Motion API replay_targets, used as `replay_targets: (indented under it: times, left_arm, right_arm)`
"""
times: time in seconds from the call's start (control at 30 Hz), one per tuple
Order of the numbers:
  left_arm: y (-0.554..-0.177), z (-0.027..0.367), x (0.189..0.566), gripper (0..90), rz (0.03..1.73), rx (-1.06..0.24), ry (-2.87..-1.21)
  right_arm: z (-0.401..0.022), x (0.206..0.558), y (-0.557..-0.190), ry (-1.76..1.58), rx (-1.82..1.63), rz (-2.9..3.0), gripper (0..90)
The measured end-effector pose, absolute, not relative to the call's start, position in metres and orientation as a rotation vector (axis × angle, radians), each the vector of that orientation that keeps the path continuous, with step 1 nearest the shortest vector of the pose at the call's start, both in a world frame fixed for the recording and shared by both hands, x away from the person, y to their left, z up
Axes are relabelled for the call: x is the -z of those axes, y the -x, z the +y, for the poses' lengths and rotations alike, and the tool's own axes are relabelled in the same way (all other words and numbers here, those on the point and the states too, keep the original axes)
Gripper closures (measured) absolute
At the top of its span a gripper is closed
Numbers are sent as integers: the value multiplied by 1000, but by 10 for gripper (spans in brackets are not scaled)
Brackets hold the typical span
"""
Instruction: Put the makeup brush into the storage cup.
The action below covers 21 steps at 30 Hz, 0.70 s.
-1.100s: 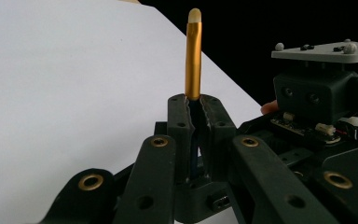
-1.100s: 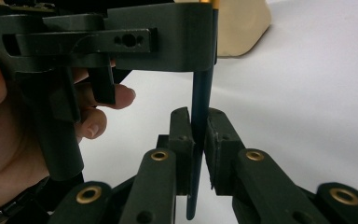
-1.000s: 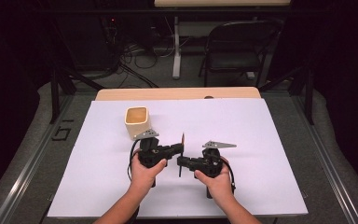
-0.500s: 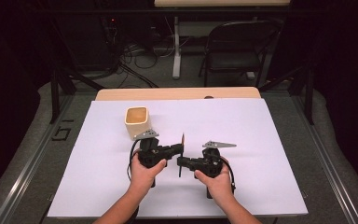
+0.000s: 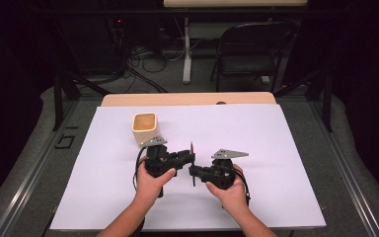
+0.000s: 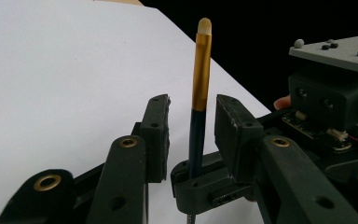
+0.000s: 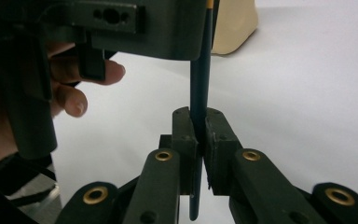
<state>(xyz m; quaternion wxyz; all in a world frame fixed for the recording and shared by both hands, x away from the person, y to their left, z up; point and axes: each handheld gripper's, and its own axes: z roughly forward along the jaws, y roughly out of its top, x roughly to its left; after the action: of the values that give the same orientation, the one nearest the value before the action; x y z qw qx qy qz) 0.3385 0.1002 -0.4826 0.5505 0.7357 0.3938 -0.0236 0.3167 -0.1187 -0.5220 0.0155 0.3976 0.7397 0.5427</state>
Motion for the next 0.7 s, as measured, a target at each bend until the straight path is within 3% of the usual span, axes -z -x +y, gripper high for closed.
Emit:
replay_targets:
  times: [0.7]
  left_arm:
    - [-338, 102, 477, 735, 923, 50, -1755]
  right_arm:
    - [-110, 521, -311, -1114, -1586, 2339, 842]
